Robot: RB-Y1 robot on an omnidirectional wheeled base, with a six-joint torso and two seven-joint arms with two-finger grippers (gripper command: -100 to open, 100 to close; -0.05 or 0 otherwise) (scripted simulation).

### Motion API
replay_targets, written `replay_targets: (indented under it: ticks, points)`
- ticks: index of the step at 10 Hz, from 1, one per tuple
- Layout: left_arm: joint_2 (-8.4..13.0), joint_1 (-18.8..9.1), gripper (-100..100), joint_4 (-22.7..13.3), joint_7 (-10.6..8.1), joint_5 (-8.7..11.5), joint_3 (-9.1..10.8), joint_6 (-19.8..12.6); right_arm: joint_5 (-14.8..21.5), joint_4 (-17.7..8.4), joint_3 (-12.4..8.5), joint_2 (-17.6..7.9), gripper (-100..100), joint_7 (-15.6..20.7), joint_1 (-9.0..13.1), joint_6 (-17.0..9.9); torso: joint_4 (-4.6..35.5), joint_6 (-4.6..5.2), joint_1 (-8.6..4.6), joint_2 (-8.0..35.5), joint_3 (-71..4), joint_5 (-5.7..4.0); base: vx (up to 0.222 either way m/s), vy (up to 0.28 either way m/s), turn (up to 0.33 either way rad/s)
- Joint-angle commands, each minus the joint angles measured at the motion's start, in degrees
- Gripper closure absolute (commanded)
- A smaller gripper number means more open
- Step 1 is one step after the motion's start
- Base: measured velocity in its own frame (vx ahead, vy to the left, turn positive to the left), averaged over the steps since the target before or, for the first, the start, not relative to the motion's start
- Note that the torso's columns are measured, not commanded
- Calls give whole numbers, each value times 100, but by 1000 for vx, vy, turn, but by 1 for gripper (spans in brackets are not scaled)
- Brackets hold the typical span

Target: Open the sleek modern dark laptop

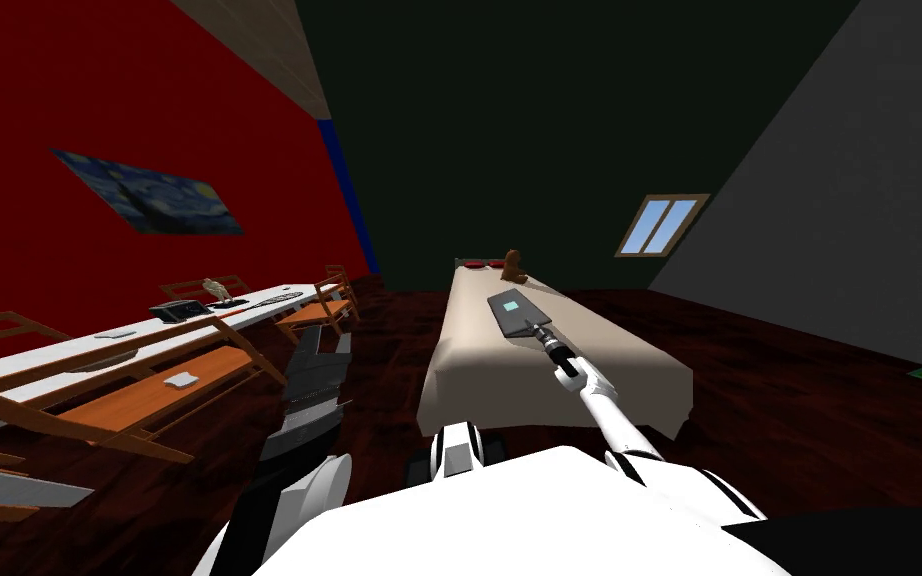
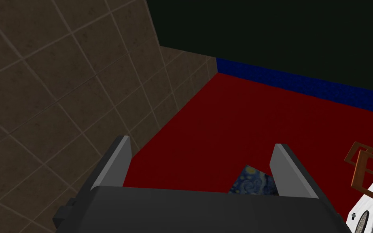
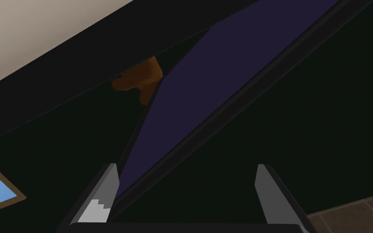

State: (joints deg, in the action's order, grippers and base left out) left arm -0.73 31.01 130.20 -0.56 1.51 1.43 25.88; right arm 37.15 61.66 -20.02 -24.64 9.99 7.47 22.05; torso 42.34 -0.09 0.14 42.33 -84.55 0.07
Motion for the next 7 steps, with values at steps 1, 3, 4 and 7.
replay_targets:
  ticks: [1,3,4,7]
  points:
    - [0,1,0,0,0,0,0,0,-124,-443,152,-295,-100,-99,192,310,9,5,1,4,3,8,51,87,-85]
    - [0,0,0,0,0,0,0,0,-232,-794,277,-545,-100,-174,354,573,12,13,-7,18,12,6,43,83,-118]
    - [0,-1,0,0,0,0,0,0,-340,-981,402,-773,-100,-249,515,794,5,9,-9,15,10,0,54,93,-177]
    - [0,0,0,0,0,0,0,0,-448,-1528,526,-1045,-100,-324,676,1100,1,11,-5,0,0,1,43,95,-101]
